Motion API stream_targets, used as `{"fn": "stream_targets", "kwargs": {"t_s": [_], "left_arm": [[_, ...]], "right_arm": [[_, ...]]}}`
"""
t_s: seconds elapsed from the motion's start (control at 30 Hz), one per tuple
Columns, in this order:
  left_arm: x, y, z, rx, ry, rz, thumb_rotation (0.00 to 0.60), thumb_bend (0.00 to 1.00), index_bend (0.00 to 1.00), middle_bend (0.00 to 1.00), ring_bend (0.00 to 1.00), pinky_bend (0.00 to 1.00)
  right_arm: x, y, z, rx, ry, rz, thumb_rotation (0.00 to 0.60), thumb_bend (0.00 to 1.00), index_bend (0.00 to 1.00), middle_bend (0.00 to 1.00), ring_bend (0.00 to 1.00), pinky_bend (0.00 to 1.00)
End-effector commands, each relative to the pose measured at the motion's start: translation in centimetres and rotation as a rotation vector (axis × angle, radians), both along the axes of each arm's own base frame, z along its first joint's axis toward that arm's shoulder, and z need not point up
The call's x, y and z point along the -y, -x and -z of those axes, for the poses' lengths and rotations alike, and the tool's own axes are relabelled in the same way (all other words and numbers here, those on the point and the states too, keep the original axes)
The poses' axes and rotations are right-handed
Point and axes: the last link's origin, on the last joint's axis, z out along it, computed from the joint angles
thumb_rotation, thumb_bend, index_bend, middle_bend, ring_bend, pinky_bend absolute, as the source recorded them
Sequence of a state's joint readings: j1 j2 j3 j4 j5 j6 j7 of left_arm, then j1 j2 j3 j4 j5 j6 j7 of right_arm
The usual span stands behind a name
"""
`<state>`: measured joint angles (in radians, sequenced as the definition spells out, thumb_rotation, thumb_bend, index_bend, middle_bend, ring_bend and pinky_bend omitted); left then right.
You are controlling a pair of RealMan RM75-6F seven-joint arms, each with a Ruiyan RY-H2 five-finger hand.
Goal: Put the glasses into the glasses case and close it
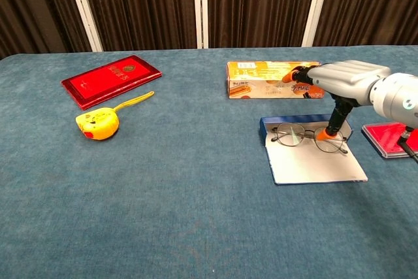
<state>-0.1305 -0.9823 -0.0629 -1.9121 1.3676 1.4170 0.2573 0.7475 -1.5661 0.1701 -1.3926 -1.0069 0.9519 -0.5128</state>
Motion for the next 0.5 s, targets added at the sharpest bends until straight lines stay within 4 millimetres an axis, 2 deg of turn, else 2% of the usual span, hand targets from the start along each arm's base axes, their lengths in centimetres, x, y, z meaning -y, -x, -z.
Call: {"fn": "stream_targets", "kwargs": {"t_s": [0.03, 0.23, 0.5], "left_arm": [[-0.1, 0.0, 0.0, 0.001, -0.001, -0.001, 0.6, 0.0, 0.0, 0.0, 0.0, 0.0], [-0.2, 0.3, 0.0, -0.003, -0.002, -0.013, 0.6, 0.0, 0.0, 0.0, 0.0, 0.0], [-0.4, 0.5, 0.2, -0.01, -0.001, -0.026, 0.6, 0.0, 0.0, 0.0, 0.0, 0.0]], "right_arm": [[0.0, 0.0, 0.5, -0.016, -0.008, -0.006, 0.6, 0.0, 0.07, 0.0, 0.0, 0.0], [0.4, 0.2, 1.6, -0.027, -0.015, 0.001, 0.6, 0.0, 0.07, 0.0, 0.0, 0.0], [1.7, 0.5, 2.1, -0.062, 0.0, 0.011, 0.6, 0.0, 0.07, 0.0, 0.0, 0.0]]}}
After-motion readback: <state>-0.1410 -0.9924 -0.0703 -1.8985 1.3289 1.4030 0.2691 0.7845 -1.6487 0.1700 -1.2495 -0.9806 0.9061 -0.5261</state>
